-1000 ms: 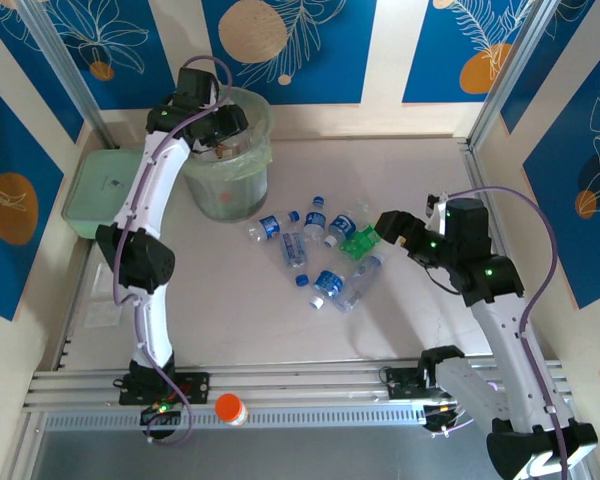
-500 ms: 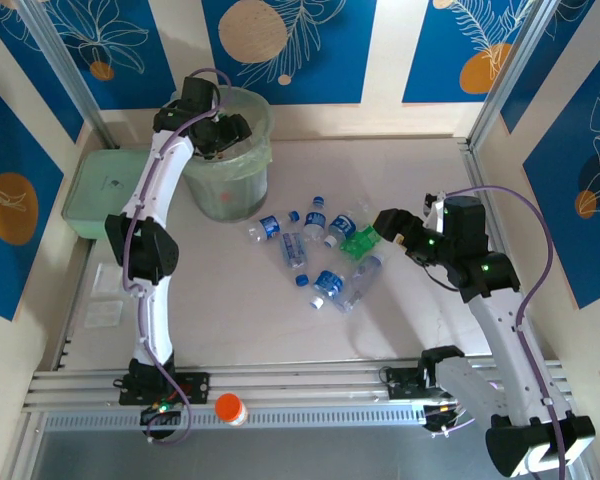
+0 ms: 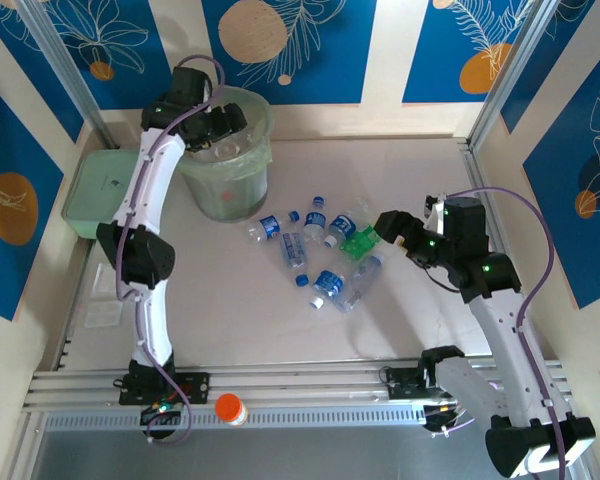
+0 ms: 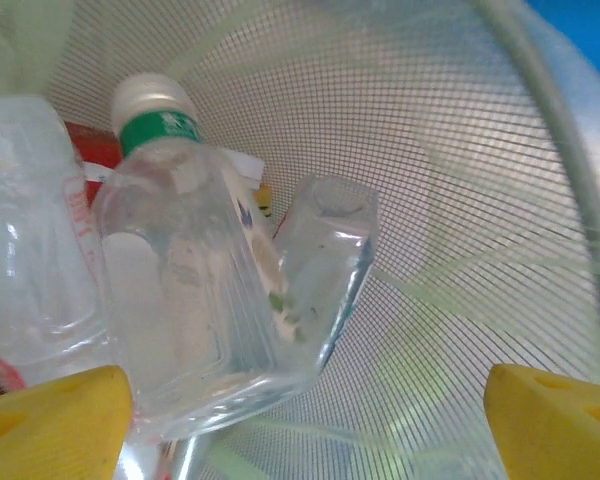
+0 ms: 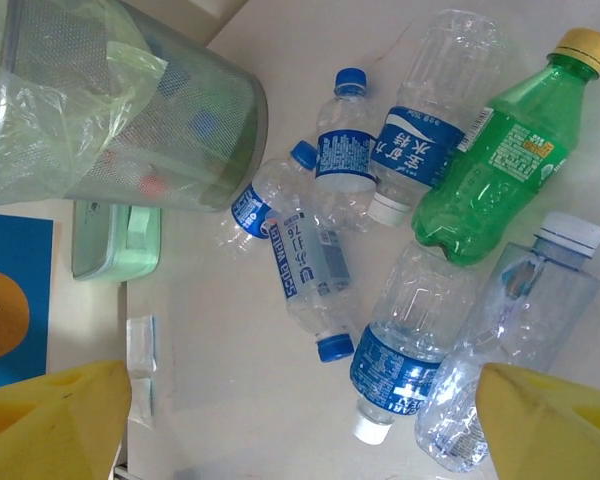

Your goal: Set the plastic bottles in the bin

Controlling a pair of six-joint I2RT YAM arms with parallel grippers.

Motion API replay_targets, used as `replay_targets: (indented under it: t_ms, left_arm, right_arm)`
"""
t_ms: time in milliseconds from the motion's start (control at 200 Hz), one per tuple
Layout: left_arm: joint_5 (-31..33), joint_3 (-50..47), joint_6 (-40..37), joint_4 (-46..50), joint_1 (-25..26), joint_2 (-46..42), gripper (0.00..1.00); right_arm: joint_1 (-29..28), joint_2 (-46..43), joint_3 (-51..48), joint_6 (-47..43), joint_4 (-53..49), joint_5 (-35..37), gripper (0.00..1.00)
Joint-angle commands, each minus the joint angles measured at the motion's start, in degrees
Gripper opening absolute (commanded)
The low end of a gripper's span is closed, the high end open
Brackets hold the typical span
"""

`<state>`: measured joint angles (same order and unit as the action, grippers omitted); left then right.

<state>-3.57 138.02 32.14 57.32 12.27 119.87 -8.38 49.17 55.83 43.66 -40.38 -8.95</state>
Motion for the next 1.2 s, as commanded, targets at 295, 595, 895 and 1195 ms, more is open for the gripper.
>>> replay_targets:
  t_ms: [295, 595, 895, 1195]
  left_arm:
    - [-2.67, -34.89, -3.68, -15.15, 7.09, -32.53, 0.88]
    - [-3.19, -61.3, -7.01, -27.56, 17.84, -50.87, 0.85]
    - [-0.47, -72.1, -8.34, -32.65, 18.31, -55.98, 0.85]
    - [-2.11, -72.72, -6.63, -33.39, 18.62, -55.53, 0.85]
  right_arm:
    - [-4.02, 2.88, 5.39, 0.57, -4.25, 3.49, 0.88]
    - [-10.7, 18.04, 8.76, 12.7, -17.52, 19.88, 0.67]
    - [-10.71, 26.33, -0.95, 17.69, -10.11, 13.95, 0.72]
    - [-11.7, 37.21, 0.0, 18.33, -6.31, 13.6, 0.8]
